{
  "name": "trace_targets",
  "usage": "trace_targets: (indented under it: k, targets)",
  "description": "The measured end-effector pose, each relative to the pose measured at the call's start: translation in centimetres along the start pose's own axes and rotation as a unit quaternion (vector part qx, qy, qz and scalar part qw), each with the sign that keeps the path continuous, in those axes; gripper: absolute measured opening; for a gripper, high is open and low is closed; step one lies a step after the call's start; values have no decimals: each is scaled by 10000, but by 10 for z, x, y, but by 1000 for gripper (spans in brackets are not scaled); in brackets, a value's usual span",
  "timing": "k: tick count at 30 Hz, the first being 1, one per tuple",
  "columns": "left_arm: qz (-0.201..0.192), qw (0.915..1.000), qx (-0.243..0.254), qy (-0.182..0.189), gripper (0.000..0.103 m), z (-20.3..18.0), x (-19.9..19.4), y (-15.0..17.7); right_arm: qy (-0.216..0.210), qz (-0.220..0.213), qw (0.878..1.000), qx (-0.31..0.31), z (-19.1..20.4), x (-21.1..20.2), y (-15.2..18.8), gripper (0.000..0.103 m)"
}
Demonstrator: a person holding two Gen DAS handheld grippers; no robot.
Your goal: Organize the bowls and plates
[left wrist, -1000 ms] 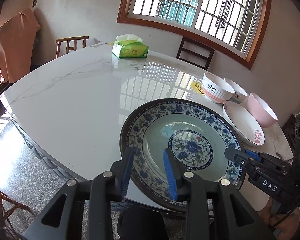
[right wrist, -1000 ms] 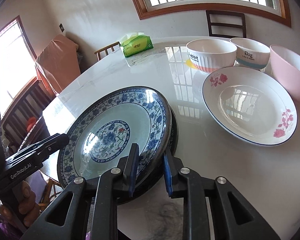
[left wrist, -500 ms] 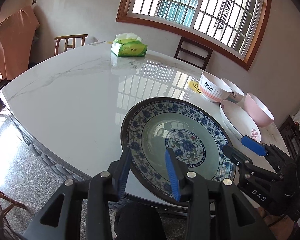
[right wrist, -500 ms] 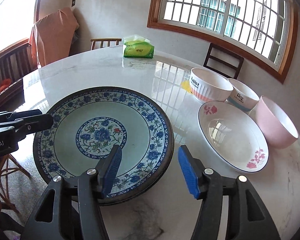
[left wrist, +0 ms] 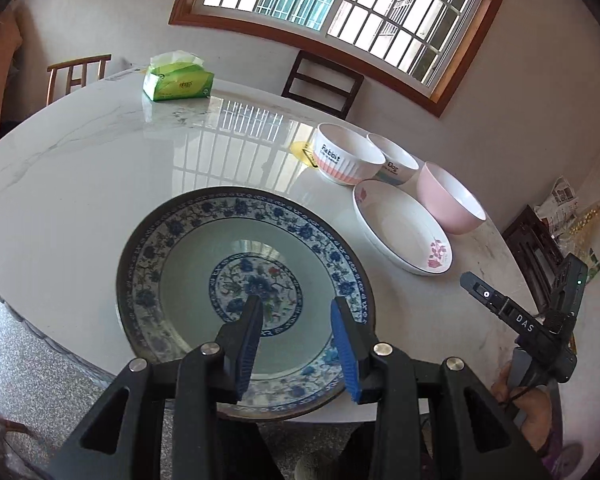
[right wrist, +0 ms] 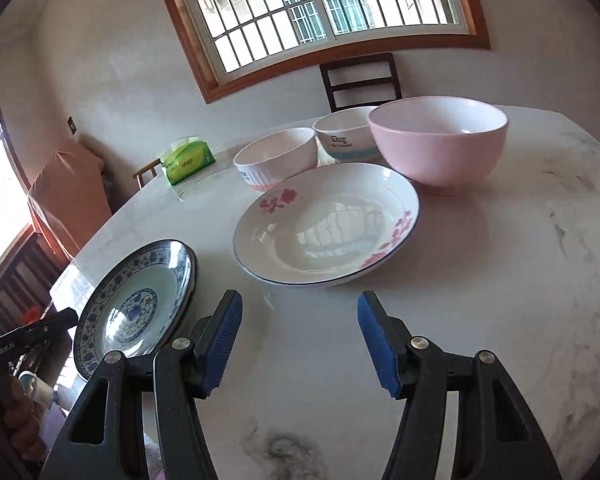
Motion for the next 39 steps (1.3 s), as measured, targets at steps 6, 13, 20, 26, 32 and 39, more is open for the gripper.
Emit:
trace_targets:
  k: [6, 13, 20, 26, 32, 39]
  targets:
    - [423, 9973, 48, 592, 36, -38, 32, -24, -537, 106, 9950, 832, -59, 4, -15, 59]
    - [892, 9941, 388, 485, 41, -76, 62, -69, -749, 199, 9917, 1026, -75, 15, -30, 59]
    - [1247, 9915, 381, 60, 41, -79, 105, -112, -763, 233, 9918, 1000, -77, 21, -46, 59]
    - [1548, 9876, 259, -2, 41, -71, 132, -125, -712, 381, 9912, 1044, -87, 27, -58, 59]
    - [1663, 9858, 202, -122, 41, -66, 148, -125, -695, 575, 9908, 1006, -89, 36, -64, 58]
    - [1682, 9854, 231, -104, 41, -73, 154, -118, -720, 912, 9884, 978, -87, 54, -65, 37]
Point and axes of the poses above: each gripper's, at about its wrist camera, not at the fingertips, and x roughly the way its jaws point, z to its left, y to its underside, the point moved 7 cm from there along x, roughly the way its jaws point, and after that the axes turned 14 degrees about z, right-handed, at the moved point
